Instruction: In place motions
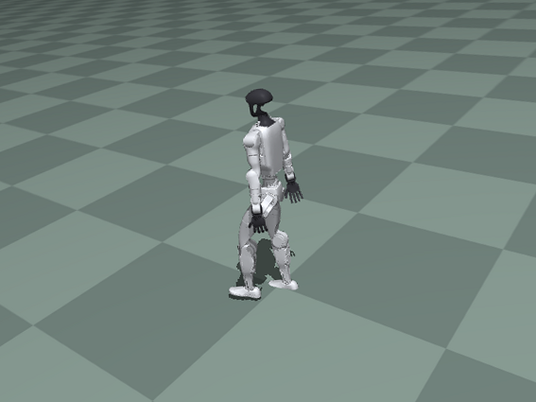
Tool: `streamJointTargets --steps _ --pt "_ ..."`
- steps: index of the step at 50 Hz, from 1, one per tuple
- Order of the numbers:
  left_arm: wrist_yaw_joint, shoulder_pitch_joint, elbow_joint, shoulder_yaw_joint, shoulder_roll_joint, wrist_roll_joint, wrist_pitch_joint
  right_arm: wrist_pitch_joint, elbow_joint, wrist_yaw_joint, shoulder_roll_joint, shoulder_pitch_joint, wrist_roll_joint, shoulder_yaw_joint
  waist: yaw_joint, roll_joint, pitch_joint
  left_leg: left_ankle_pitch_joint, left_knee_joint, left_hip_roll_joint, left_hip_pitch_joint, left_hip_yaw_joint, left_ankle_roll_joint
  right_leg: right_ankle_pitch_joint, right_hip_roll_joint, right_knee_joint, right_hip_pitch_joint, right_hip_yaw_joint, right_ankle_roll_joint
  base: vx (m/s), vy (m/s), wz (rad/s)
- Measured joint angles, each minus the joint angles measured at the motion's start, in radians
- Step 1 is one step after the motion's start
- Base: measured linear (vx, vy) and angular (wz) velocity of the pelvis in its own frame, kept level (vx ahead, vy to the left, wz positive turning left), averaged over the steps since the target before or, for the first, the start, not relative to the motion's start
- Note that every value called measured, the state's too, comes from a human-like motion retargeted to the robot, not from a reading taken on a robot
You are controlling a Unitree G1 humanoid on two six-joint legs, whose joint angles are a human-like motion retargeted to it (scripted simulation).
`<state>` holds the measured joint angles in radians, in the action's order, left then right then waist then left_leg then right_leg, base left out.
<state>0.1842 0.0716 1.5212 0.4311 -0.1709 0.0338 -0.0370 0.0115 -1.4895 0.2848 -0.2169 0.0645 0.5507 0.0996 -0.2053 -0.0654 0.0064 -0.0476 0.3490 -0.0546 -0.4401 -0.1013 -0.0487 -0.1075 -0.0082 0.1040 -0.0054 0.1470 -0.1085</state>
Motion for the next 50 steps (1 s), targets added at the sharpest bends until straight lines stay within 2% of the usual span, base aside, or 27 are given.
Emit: streamJointTargets --steps 5,8,10,12,15,23,30,50 --pt "-0.010 0.023 0.001 -0.006 0.016 0.002 0.006 0.005 -0.006 -0.014 0.001 0.031 -0.010 -0.006 -0.034 0.012 -0.047 0.046 -0.025 -0.028 0.223 -0.007 -0.019 0.009 -0.018 -0.025 -0.022 0.013 0.013 -0.02 0.01 0.24" --pt "-0.005 0.015 0.017 -0.006 0.014 0.002 0.002 0.010 -0.013 -0.004 0.004 0.016 -0.014 -0.013 -0.047 0.059 -0.052 -0.073 -0.136 -0.003 0.327 -0.043 -0.001 -0.003 0.025 -0.012 -0.041 0.021 0.013 0.02 -0.01 0.10" --pt "-0.001 0.018 0.031 -0.008 0.020 -0.001 0.001 0.011 -0.014 0.000 0.004 0.014 -0.008 -0.012 -0.068 0.094 -0.067 -0.058 -0.245 0.002 0.367 -0.018 -0.012 -0.005 0.043 -0.017 -0.045 0.041 0.021 0.09 -0.03 0.44" --pt "0.005 0.007 0.049 -0.001 0.024 -0.002 -0.003 0.016 -0.011 -0.001 0.010 0.003 -0.006 -0.007 -0.131 0.115 -0.074 -0.025 -0.299 0.011 0.376 0.034 0.008 -0.009 0.038 -0.026 -0.046 0.097 0.027 -0.05 -0.02 0.83" --pt "0.001 -0.019 0.053 -0.008 0.030 -0.009 -0.003 0.002 0.008 0.000 0.022 -0.014 -0.035 -0.005 -0.136 0.112 -0.045 -0.001 -0.333 0.009 0.389 0.005 0.007 -0.005 0.034 -0.026 -0.040 0.107 0.033 -0.12 0.01 0.10" --pt "0.002 -0.028 0.010 -0.038 0.042 -0.005 0.002 -0.009 0.045 0.021 0.034 -0.018 -0.001 0.037 -0.071 0.106 -0.055 -0.019 -0.331 -0.008 0.407 -0.011 -0.012 0.002 0.020 -0.036 -0.023 0.105 0.042 0.04 0.00 -0.26" --pt "0.004 -0.029 0.034 -0.045 0.036 0.004 0.001 -0.027 0.069 0.031 0.046 -0.012 0.004 0.046 -0.077 0.109 -0.068 -0.020 -0.338 -0.013 0.417 -0.003 -0.020 -0.004 0.018 -0.038 -0.013 0.116 0.050 0.04 -0.02 0.01" --pt "0.010 -0.024 0.051 -0.034 0.032 0.018 0.002 0.005 -0.038 -0.002 0.014 0.008 -0.007 0.022 -0.038 0.093 -0.081 -0.004 -0.341 -0.042 0.415 0.072 -0.033 -0.044 -0.001 -0.033 0.018 0.185 0.061 0.02 0.02 0.17"
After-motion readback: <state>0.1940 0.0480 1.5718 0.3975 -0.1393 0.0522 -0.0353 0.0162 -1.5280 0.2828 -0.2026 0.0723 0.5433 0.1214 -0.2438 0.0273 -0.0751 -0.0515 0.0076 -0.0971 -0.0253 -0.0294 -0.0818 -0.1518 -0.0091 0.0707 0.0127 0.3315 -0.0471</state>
